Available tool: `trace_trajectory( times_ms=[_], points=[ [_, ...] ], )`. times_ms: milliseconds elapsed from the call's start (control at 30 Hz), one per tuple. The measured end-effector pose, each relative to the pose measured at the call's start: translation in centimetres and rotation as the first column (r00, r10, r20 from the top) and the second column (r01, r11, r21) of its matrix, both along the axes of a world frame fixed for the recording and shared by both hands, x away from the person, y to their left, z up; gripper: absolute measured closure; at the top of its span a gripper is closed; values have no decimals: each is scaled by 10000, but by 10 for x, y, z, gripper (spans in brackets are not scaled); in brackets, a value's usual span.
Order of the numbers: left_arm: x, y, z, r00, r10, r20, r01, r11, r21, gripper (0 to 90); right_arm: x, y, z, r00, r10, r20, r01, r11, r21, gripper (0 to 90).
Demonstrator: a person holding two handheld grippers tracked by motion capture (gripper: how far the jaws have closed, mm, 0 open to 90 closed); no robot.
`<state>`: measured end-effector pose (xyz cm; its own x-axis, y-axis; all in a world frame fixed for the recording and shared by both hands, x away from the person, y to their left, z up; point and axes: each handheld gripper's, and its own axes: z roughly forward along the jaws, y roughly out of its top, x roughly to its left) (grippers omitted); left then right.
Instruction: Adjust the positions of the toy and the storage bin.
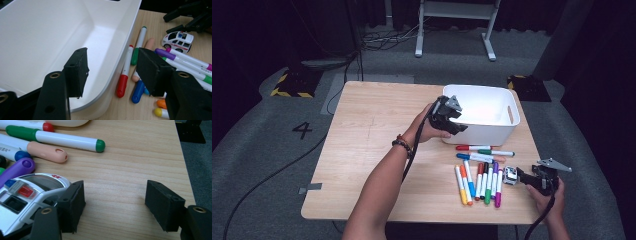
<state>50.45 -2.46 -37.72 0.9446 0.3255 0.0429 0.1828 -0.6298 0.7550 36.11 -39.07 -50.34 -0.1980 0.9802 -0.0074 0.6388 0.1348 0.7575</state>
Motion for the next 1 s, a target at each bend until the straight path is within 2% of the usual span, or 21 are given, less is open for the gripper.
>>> trace_trajectory(
  times_ms=[33,133,200,233,300,333,433,500,600,733,833,1000],
  points=[
    [2,0,-1,9998,-129,178,127,9998,166,488,0,0,0,10000,5,1,-5,10000,0,323],
    [5,-3,-3,9999,-104,131,100,9996,264,541,0,0,0,10000,19,2,-19,10000,7,323],
    [8,-3,-5,9999,-104,-122,108,9994,332,551,0,0,0,10000,22,-4,-22,10000,6,323],
    [11,-3,-6,9992,-357,-187,367,9977,568,572,0,0,0,10000,28,-4,-28,10000,4,323],
    [11,-5,-10,9987,-413,-311,436,9960,778,617,0,0,0,10000,32,0,-32,10000,4,324],
    [11,-5,-10,9987,-474,-167,486,9957,794,627,0,0,0,10000,37,-1,-37,10000,-2,324],
    [10,-3,-7,9980,-607,-192,621,9944,854,680,0,0,0,10000,40,-3,-40,10000,7,325],
    [9,0,-6,9985,-543,19,540,9953,799,693,0,0,0,10000,47,2,-47,10000,0,325],
    [6,5,-4,9991,-423,-30,424,9956,833,699,0,0,0,10000,53,6,-53,10000,-3,325],
    [3,12,-4,9991,-409,69,401,9952,898,712,0,0,0,10000,49,4,-49,10000,-1,325],
    [-3,16,-4,9996,-208,166,190,9945,1031,728,0,0,0,10000,44,0,-44,10000,2,325],
    [-12,23,-4,9991,-286,315,247,9928,1169,754,0,0,0,10000,50,6,-50,10000,-4,325]
  ],
)
